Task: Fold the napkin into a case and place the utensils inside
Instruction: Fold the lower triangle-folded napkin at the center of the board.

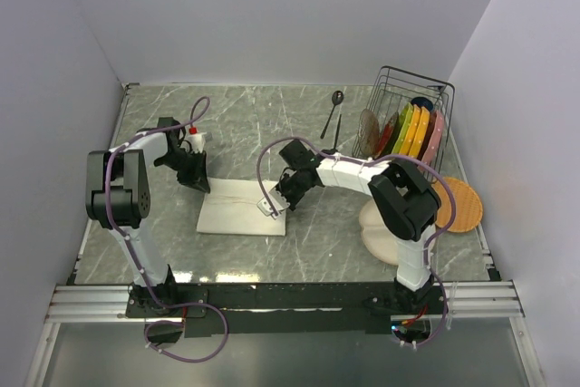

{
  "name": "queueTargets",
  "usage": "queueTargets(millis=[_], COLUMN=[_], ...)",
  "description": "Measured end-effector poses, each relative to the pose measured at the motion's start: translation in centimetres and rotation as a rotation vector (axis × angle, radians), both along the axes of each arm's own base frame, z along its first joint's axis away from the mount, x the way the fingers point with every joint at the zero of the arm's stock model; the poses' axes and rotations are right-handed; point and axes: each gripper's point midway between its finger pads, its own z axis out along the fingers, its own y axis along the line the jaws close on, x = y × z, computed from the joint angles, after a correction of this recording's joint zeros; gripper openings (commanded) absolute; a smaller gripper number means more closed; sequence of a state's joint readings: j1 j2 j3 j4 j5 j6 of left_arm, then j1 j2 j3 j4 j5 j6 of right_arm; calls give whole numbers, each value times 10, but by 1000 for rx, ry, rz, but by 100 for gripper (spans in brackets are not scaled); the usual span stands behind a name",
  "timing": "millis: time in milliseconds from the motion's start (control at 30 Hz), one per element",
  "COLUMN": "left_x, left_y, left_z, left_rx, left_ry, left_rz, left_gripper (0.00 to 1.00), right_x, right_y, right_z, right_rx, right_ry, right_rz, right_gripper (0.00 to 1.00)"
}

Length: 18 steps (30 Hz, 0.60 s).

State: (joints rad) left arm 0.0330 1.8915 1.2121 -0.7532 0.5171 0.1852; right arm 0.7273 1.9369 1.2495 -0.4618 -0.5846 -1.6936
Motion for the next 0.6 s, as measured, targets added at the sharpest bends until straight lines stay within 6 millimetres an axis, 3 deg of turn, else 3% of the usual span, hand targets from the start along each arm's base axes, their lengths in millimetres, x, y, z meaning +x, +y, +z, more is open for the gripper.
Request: queueTargets(millis=[67,233,500,600], left_x=[0,-1,0,1], left_y=[0,-1,-9,-10], left_z=[0,2,34,37], left_rx=[2,-8,-51,-59], left_ry=[2,0,-107,-114], left_rz=[3,-6,-21,-23], left_gripper=[2,25,35,41], right_x=[1,2,5,4], right_y=[-1,-4,-7,-7], right_z=[0,-2,-1,0], right_rx=[-3,-4,-2,-1], right_ry=[-7,-21,-30,-29], right_rz=[5,25,27,27], right_gripper=[0,0,0,0])
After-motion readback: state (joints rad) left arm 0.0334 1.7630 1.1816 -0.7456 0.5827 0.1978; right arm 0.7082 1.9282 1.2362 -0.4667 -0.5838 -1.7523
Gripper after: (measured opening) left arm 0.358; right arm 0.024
